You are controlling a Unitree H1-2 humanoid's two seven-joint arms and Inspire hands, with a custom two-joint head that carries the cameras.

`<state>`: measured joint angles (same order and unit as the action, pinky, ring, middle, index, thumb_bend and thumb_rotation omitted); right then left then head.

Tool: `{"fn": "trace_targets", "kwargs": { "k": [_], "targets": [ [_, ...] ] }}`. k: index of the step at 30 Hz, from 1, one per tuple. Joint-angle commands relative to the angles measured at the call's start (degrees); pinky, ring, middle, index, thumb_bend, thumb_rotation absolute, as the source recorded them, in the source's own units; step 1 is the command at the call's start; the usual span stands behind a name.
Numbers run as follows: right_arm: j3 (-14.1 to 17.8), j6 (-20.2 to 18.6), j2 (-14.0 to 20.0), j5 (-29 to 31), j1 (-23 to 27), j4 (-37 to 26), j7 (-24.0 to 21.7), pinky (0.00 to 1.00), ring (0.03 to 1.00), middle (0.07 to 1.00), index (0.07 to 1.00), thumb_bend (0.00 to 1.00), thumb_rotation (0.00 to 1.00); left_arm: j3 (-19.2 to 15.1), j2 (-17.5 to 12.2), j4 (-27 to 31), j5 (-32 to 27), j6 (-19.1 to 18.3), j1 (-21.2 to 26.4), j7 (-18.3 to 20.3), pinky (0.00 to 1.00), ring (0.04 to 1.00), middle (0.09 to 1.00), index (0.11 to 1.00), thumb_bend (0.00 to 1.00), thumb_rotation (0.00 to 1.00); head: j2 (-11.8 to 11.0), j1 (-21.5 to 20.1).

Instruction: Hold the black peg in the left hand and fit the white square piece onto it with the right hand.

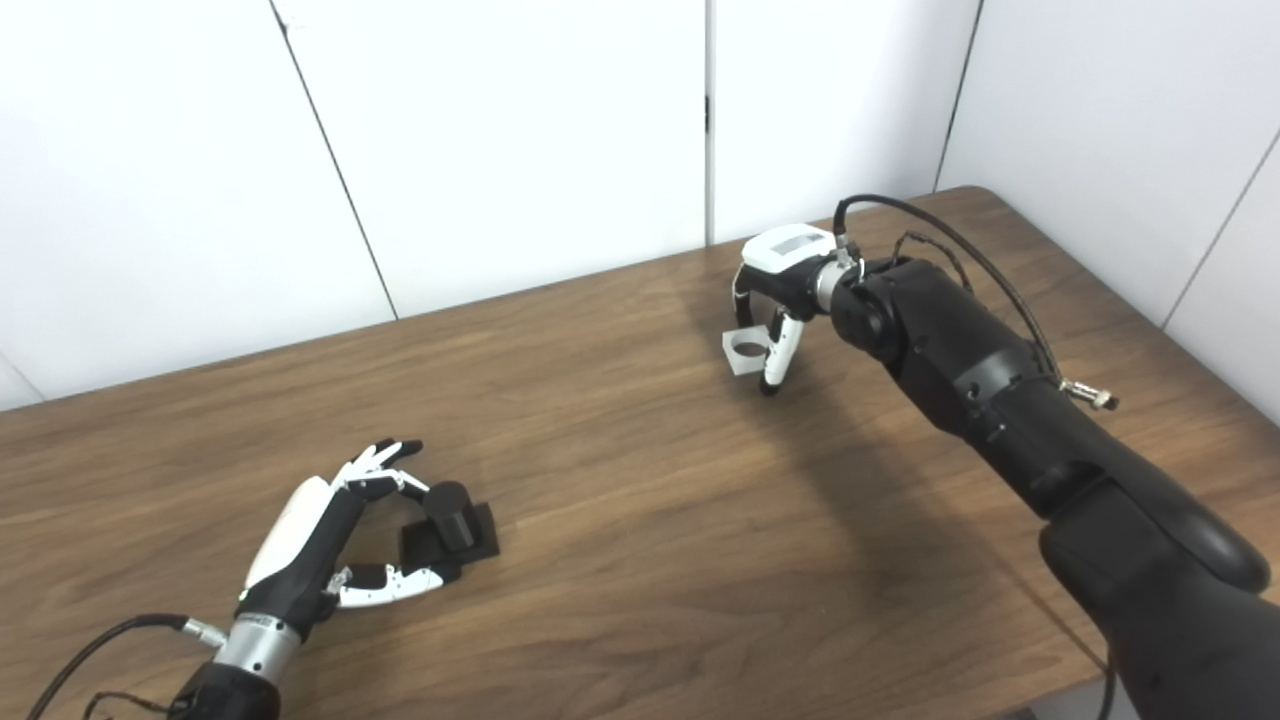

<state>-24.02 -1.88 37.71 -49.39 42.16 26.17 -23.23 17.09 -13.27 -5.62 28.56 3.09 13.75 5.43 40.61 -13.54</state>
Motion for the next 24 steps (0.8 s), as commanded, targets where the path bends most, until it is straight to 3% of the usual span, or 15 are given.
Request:
{"fn": "trace_targets", "kwargs": {
  "k": [1,10,24],
  "targets": [
    [0.49,-0.08,0.65,-0.88,1.3,-0.21,2.52,0.95,0.908,0.851,0.498,0.53,0.15,0.22,-1.77,-0.28,1.86,-1.87,-0.25,1.37,1.0,0.984,0.924,0.49,0.52,0.07,0.05,0.0],
    [0.3,0.35,0.94,-1.95,0.63,-0.75,5.73,0.93,0.876,0.811,0.488,0.52,0.14,0.12,-1.77,-0.57,1.75,-1.68,-0.06,1.2,1.0,0.98,0.921,0.49,0.52,0.07,0.18,-0.1],
    [0.67,0.54,1.29,-1.42,-0.05,-1.09,6.54,0.93,0.868,0.803,0.487,0.52,0.14,0.08,-1.79,-0.52,1.64,-1.78,-0.21,1.32,1.0,0.98,0.92,0.49,0.52,0.07,0.29,-0.12]
  ]
}}
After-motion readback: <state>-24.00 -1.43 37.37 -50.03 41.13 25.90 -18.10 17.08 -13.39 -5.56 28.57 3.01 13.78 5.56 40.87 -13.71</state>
